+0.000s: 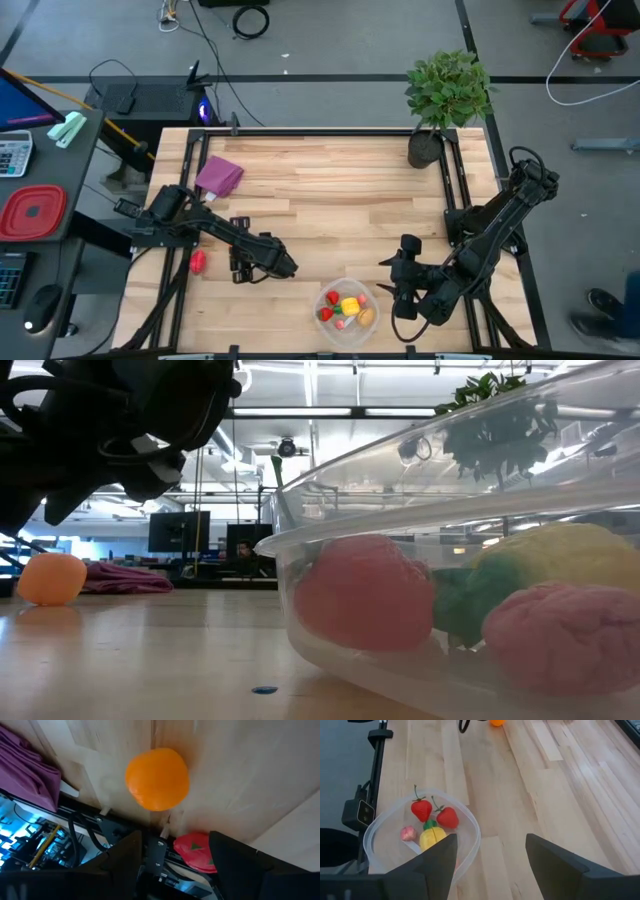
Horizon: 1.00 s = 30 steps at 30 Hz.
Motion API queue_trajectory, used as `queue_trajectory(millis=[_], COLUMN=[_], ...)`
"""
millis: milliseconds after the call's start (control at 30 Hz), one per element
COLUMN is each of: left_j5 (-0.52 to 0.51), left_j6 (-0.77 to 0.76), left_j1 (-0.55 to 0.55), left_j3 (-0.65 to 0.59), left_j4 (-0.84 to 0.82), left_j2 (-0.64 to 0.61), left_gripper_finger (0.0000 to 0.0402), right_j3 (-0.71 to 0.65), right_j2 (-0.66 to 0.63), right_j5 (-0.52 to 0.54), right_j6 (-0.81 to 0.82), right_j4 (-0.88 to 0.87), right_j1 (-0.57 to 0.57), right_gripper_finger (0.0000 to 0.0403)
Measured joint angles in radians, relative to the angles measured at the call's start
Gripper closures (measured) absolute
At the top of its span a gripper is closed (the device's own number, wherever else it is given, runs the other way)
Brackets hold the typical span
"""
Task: Pick and placing Produce into tupperware
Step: Put the orange into the transparent bin
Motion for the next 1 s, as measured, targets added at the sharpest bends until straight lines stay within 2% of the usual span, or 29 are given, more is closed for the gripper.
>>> queue_trajectory(millis=[233,400,600,800,1000], left_j5=[0.002,-0.048,-0.163,-0.218,-0.247], left_j6=[-0.014,-0.002,-0.059,-0.251,-0.457], left_j1=[-0.003,-0.016,-0.06,-0.085,-0.088], left_j3=[0.016,0.022,0.014,0.014,0.001], left_j4=[-0.005,-0.005,-0.006,-0.007,-0.003], left_j2=[0.0,-0.038,-0.23,-0.463,-0.608], left_gripper_finger=[0.0166,0.0163,0.0167,0.0168,0.017], right_j3=[0.0,0.0,0.0,0.0,0.0], right_j2=[0.0,0.0,0.0,0.0,0.0], right_j5=[0.001,0.002,0.002,0.004,0.005], right_j6=[-0.003,-0.003,0.0,-0.001,0.001], right_j4=[0.0,0.0,0.001,0.001,0.002], right_j1=[0.0,0.0,0.0,0.0,0.0], right_gripper_finger=[0.0157,0.0157,0.0157,0.0157,0.0157])
